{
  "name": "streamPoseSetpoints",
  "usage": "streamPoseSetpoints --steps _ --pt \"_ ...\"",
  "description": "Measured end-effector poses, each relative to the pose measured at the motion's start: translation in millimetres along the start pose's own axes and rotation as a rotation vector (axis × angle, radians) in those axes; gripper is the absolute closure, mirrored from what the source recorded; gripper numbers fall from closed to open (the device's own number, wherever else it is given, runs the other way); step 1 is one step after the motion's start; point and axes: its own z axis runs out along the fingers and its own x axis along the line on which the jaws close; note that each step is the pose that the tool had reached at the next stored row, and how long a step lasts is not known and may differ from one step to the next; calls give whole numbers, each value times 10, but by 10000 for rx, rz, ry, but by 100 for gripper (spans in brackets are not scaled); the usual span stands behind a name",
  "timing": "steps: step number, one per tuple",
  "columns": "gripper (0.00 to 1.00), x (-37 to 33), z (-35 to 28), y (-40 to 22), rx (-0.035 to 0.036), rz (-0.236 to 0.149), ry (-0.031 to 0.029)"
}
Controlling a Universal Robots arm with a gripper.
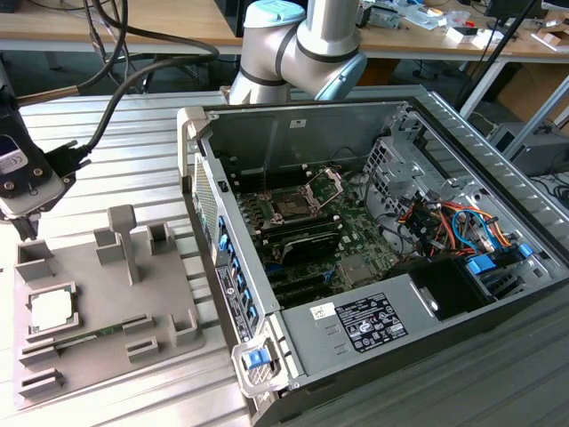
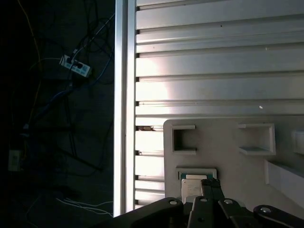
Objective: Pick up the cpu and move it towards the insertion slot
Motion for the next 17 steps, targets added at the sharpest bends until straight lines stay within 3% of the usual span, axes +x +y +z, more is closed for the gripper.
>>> streamPoseSetpoints --steps 17 --pt "89 0 36 -1 0 0 0"
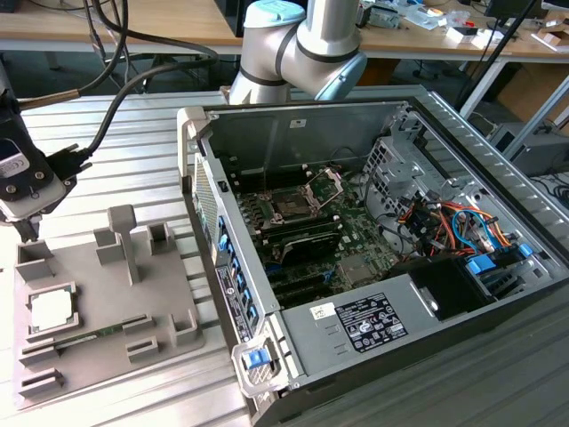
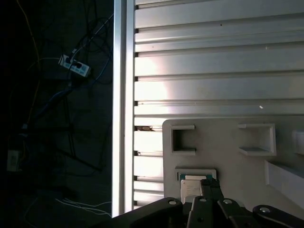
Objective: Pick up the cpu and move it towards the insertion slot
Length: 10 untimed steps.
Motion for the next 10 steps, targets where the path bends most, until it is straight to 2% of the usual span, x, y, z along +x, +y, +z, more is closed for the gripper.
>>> streamPoseSetpoints --steps 10 --pt "89 0 22 -1 -1 0 0"
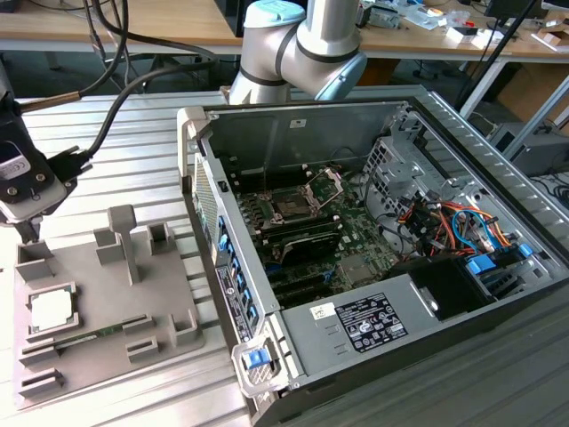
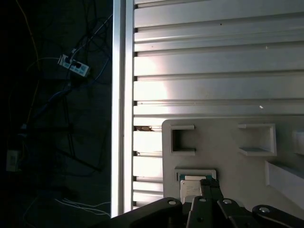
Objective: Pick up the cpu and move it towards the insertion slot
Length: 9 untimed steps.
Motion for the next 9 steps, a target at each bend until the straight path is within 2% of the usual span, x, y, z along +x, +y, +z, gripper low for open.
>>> streamPoseSetpoints --steps 9 --pt "89 0 27 -1 0 2 1"
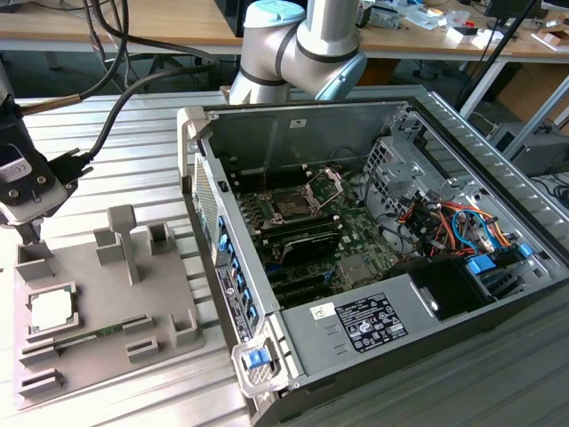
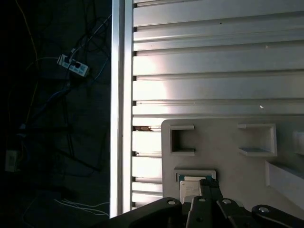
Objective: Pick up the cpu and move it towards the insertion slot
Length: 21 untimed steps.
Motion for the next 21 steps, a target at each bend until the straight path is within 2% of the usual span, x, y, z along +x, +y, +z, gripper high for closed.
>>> streamPoseSetpoints --steps 4,8,14,21 --pt "89 -1 11 -4 9 -5 -1" --pt "89 0 22 -4 100 -163 9" --pt "89 0 24 -6 99 -164 5" --pt "89 1 28 -37 105 -165 8"
